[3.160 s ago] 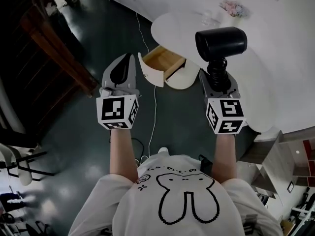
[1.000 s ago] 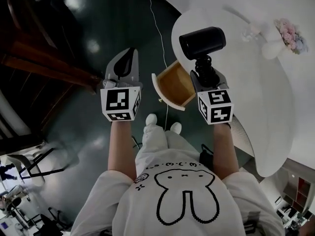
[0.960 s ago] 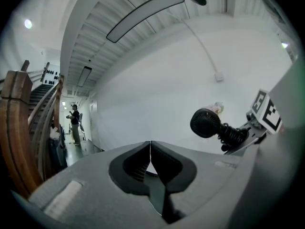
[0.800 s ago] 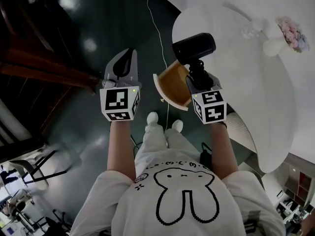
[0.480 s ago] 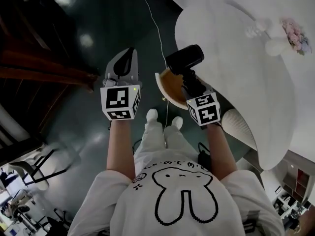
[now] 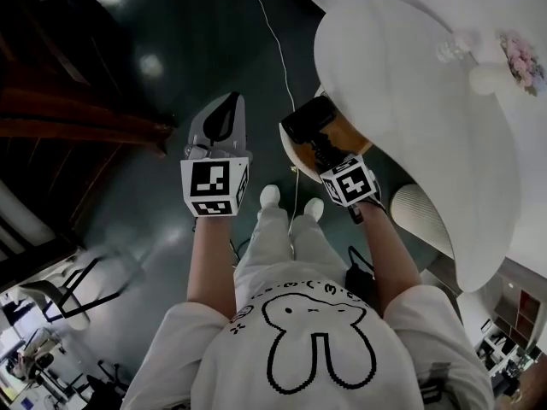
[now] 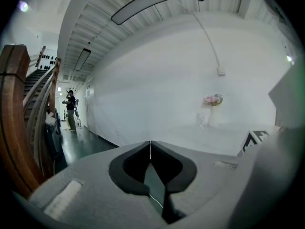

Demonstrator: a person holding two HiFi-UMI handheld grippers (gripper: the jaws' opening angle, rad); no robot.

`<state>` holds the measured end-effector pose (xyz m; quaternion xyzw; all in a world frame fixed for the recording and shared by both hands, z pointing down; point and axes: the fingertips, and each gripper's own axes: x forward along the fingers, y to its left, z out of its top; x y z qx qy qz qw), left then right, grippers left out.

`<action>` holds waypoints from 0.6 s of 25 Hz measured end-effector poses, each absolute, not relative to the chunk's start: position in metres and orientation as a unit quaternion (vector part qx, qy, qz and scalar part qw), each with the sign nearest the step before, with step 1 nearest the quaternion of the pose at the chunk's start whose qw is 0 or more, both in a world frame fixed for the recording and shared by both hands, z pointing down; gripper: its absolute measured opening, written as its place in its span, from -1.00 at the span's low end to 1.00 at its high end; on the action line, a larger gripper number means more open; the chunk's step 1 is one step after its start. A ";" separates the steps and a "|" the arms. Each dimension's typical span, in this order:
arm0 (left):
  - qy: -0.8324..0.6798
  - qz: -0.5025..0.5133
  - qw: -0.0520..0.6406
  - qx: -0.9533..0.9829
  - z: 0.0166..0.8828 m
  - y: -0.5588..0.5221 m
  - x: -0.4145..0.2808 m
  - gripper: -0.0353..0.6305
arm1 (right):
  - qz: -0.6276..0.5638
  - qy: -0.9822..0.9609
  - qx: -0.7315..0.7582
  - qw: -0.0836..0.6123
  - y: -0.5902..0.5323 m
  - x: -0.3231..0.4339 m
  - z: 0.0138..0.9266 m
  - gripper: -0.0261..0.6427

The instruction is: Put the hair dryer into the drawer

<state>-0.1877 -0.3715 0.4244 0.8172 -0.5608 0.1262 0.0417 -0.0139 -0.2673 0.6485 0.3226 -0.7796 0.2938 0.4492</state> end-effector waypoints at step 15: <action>-0.555 0.153 0.046 0.817 0.443 -0.346 -0.197 -0.84 | 0.355 -0.694 0.343 0.523 -0.265 0.018 0.705 -0.38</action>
